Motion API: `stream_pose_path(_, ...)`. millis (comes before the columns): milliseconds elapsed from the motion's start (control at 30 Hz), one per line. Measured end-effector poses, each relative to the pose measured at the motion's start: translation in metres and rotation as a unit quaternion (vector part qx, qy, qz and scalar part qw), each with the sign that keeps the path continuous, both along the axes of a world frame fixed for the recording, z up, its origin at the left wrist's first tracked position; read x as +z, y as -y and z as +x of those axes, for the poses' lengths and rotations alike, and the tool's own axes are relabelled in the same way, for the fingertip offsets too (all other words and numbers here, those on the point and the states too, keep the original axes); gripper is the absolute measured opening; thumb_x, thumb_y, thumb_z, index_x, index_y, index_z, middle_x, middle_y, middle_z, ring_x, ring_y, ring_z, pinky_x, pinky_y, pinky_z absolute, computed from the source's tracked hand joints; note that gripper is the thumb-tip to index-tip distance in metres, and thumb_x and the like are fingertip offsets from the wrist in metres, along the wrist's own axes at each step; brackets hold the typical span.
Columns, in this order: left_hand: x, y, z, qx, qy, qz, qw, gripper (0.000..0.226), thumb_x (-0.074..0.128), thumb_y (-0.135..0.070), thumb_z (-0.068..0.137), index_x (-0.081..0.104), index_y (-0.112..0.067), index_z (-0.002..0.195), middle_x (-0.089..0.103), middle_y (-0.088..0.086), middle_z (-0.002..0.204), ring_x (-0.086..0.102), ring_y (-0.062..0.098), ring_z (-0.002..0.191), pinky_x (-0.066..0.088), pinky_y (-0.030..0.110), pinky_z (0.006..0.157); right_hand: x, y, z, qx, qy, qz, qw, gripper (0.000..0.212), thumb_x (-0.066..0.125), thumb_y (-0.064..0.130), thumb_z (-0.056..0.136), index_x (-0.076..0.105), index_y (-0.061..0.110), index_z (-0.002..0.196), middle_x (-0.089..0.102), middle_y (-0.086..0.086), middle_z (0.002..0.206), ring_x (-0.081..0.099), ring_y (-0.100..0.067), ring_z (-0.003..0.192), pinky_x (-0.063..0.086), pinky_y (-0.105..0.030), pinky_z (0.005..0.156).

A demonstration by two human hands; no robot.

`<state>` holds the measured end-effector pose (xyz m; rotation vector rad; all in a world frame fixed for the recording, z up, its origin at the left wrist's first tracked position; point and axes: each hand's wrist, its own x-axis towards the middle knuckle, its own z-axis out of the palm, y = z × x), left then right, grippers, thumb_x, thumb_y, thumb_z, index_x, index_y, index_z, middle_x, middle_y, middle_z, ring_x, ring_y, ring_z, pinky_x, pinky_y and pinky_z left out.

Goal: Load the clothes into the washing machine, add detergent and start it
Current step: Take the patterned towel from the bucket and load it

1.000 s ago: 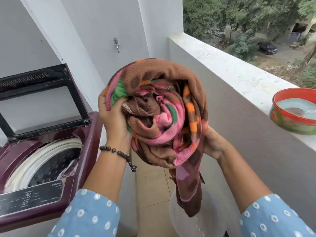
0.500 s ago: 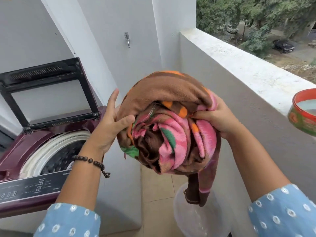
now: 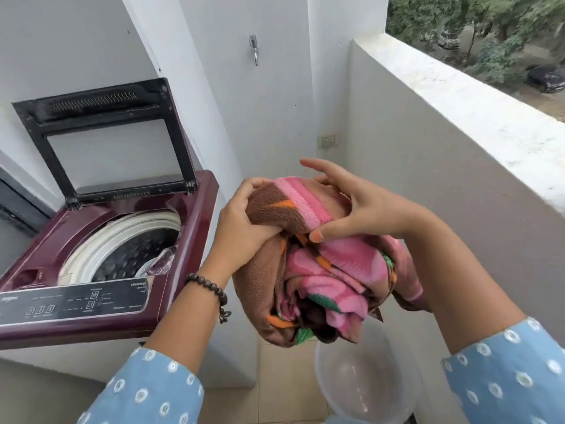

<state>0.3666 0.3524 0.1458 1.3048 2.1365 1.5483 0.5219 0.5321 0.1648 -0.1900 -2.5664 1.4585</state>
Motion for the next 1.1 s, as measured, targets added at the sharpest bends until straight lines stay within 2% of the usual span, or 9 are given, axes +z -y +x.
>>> stream_pose_path(100, 0.011, 0.003, -0.007, 0.045, 0.063, 0.075, 0.994, 0.057, 0.081, 0.004, 0.066, 0.06, -0.025, 0.11, 0.068, -0.01, 0.1, 0.065, 0.003, 0.09, 0.05, 0.023, 0.083, -0.017, -0.013, 0.011, 0.027, 0.031, -0.077, 0.996, 0.126, 0.091, 0.045, 0.052, 0.013, 0.048, 0.152, 0.035, 0.016, 0.151, 0.04, 0.003, 0.135, 0.035, -0.026, 0.113)
stream_pose_path(200, 0.027, 0.01, -0.018, 0.087, 0.138, 0.158, 0.974, 0.053, 0.078, 0.005, 0.064, 0.061, -0.016, 0.109, 0.069, -0.003, 0.096, 0.065, 0.006, 0.085, 0.052, 0.023, 0.078, -0.047, -0.022, 0.014, 0.027, 0.024, -0.199, 0.979, 0.137, 0.094, 0.049, 0.047, 0.01, 0.037, 0.155, 0.035, 0.014, 0.155, 0.039, -0.004, 0.139, 0.035, -0.033, 0.115)
stream_pose_path(367, 0.036, 0.027, -0.039, 0.156, 0.2, 0.229, 0.94, 0.045, 0.068, 0.0, 0.061, 0.062, -0.023, 0.1, 0.07, -0.003, 0.091, 0.067, 0.01, 0.084, 0.054, 0.023, 0.073, -0.082, -0.009, -0.009, 0.021, 0.009, -0.354, 0.935, 0.126, 0.098, 0.039, 0.043, 0.033, 0.012, 0.147, 0.064, -0.003, 0.132, 0.061, -0.019, 0.12, 0.054, -0.029, 0.088)
stream_pose_path(467, 0.029, 0.039, -0.062, 0.188, 0.219, 0.25, 0.924, 0.041, 0.064, 0.012, 0.073, 0.062, -0.021, 0.097, 0.07, -0.01, 0.08, 0.066, 0.005, 0.076, 0.053, 0.021, 0.068, -0.089, 0.009, -0.039, -0.019, -0.031, -0.395, 0.918, 0.113, 0.099, 0.037, 0.041, 0.045, 0.011, 0.137, 0.069, -0.006, 0.122, 0.065, -0.021, 0.11, 0.057, -0.032, 0.082)
stream_pose_path(600, 0.017, 0.058, -0.103, 0.2, 0.26, 0.273, 0.904, 0.04, 0.065, 0.005, 0.064, 0.062, -0.017, 0.097, 0.071, -0.006, 0.079, 0.066, 0.01, 0.075, 0.055, 0.024, 0.068, -0.08, 0.026, -0.091, -0.045, -0.05, -0.383, 0.921, 0.091, 0.096, 0.024, 0.049, 0.053, 0.013, 0.128, 0.072, -0.004, 0.116, 0.068, -0.021, 0.107, 0.057, -0.032, 0.084)
stream_pose_path(700, 0.013, 0.078, -0.148, 0.197, 0.284, 0.28, 0.896, 0.045, 0.066, 0.003, 0.062, 0.062, -0.01, 0.105, 0.072, 0.0, 0.084, 0.069, 0.017, 0.079, 0.058, 0.032, 0.074, -0.066, 0.032, -0.134, -0.066, -0.069, -0.34, 0.936, 0.064, 0.074, 0.006, 0.071, 0.053, 0.009, 0.13, 0.072, -0.002, 0.117, 0.066, -0.019, 0.109, 0.056, -0.031, 0.089)
stream_pose_path(867, 0.03, 0.122, -0.231, 0.18, 0.262, 0.257, 0.913, 0.057, 0.07, -0.001, 0.064, 0.056, -0.001, 0.12, 0.068, 0.01, 0.092, 0.069, 0.023, 0.081, 0.058, 0.038, 0.075, -0.031, 0.057, -0.226, -0.074, -0.107, -0.297, 0.946, 0.06, 0.076, 0.016, 0.07, 0.058, 0.005, 0.126, 0.072, -0.001, 0.113, 0.067, -0.017, 0.107, 0.054, -0.028, 0.084)
stream_pose_path(967, 0.046, 0.153, -0.279, 0.176, 0.225, 0.27, 0.919, 0.07, 0.076, -0.006, 0.063, 0.051, 0.006, 0.127, 0.065, 0.017, 0.104, 0.066, 0.031, 0.095, 0.057, 0.05, 0.086, -0.014, 0.078, -0.292, -0.064, -0.132, -0.288, 0.946, 0.055, 0.072, 0.011, 0.074, 0.057, 0.002, 0.126, 0.071, -0.006, 0.113, 0.067, -0.02, 0.106, 0.054, -0.032, 0.084)
stream_pose_path(1100, 0.06, 0.201, -0.357, 0.211, 0.194, 0.291, 0.913, 0.072, 0.079, -0.006, 0.066, 0.048, 0.007, 0.13, 0.062, 0.026, 0.116, 0.064, 0.039, 0.106, 0.055, 0.054, 0.091, -0.001, 0.116, -0.382, -0.054, -0.165, -0.293, 0.94, 0.051, 0.066, 0.003, 0.079, 0.055, -0.001, 0.128, 0.068, -0.013, 0.117, 0.065, -0.026, 0.109, 0.054, -0.038, 0.09)
